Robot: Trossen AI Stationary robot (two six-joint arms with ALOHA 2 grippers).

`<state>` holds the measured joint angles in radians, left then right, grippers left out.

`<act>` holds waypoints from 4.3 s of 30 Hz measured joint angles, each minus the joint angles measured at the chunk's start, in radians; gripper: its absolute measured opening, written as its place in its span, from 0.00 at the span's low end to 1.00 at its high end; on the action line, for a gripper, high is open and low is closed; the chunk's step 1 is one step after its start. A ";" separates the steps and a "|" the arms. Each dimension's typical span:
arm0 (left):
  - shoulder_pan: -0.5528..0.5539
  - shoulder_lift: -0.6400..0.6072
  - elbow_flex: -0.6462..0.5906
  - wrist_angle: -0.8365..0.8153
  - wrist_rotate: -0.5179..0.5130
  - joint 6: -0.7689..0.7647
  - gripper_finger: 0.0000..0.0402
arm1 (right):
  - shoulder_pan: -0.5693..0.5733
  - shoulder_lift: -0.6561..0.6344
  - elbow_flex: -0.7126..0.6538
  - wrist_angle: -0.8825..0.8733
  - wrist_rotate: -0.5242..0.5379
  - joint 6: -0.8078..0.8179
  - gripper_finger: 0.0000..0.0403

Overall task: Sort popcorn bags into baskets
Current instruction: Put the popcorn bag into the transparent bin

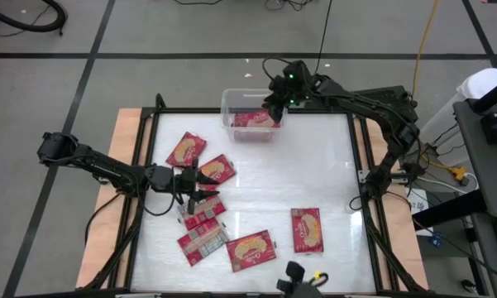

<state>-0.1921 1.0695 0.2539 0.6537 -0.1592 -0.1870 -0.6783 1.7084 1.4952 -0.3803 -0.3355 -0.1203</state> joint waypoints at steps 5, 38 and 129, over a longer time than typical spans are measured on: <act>0.000 0.001 0.000 -0.002 -0.008 -0.013 0.40 | 0.081 -0.117 -0.029 -0.028 0.014 0.053 0.39; -0.012 0.167 0.161 -0.587 -0.156 0.130 0.66 | 0.818 -0.216 -1.052 1.124 0.572 0.416 0.40; 0.125 0.550 0.312 0.313 -0.278 -0.104 0.02 | 0.922 0.146 -0.649 1.236 1.279 0.336 0.75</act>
<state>-0.0676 1.6199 0.5663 0.9666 -0.4368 -0.2908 0.2436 1.8549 0.8459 0.8555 0.9436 0.2161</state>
